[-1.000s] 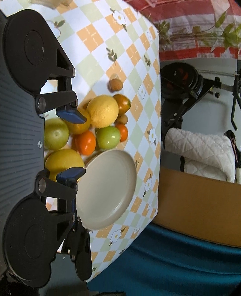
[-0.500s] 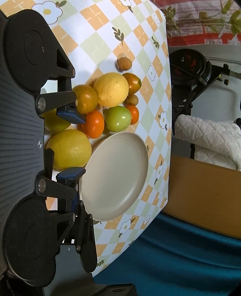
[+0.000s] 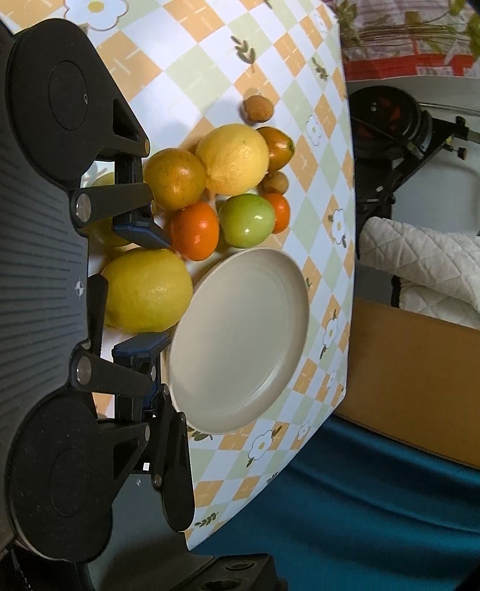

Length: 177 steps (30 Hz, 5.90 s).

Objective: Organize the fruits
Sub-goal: 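Lift the lemon with the left tool and carry it over the cream plate, then open the left tool to drop the lemon onto the plate, withdraw, then reach the left tool to the pale green fruit and grasp it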

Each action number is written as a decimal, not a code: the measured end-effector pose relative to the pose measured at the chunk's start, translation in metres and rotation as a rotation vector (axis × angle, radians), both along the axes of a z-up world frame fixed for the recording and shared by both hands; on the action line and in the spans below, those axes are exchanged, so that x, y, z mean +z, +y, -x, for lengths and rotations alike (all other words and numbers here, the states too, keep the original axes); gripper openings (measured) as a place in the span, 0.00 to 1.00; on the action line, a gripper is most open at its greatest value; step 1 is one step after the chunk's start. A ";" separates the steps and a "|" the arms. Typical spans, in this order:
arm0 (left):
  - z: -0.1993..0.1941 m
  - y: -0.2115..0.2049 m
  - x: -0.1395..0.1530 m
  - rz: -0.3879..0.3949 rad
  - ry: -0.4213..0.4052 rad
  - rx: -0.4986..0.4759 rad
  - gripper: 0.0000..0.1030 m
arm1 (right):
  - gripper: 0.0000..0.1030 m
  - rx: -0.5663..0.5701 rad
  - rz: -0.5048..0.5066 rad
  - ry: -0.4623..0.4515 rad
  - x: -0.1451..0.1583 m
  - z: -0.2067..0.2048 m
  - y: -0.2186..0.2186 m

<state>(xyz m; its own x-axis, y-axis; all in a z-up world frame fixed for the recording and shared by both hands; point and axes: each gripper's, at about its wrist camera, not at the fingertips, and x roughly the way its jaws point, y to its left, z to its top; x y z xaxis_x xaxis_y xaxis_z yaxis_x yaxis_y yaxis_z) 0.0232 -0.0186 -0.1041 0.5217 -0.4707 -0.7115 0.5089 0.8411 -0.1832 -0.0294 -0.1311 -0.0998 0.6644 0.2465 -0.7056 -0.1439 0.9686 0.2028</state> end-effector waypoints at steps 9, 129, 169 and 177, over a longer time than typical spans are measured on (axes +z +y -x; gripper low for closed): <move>0.000 0.001 -0.001 0.005 0.003 0.005 0.51 | 0.45 -0.002 -0.010 -0.001 0.001 0.001 0.000; -0.009 0.036 0.062 -0.022 -0.231 0.254 0.54 | 0.82 -0.216 0.034 -0.226 0.051 -0.010 -0.022; 0.001 0.056 0.002 0.042 0.021 0.193 0.54 | 0.41 0.141 0.120 -0.092 0.004 -0.012 0.056; -0.002 0.052 -0.004 0.052 0.042 0.179 0.54 | 0.41 0.134 0.080 -0.090 -0.003 -0.016 0.052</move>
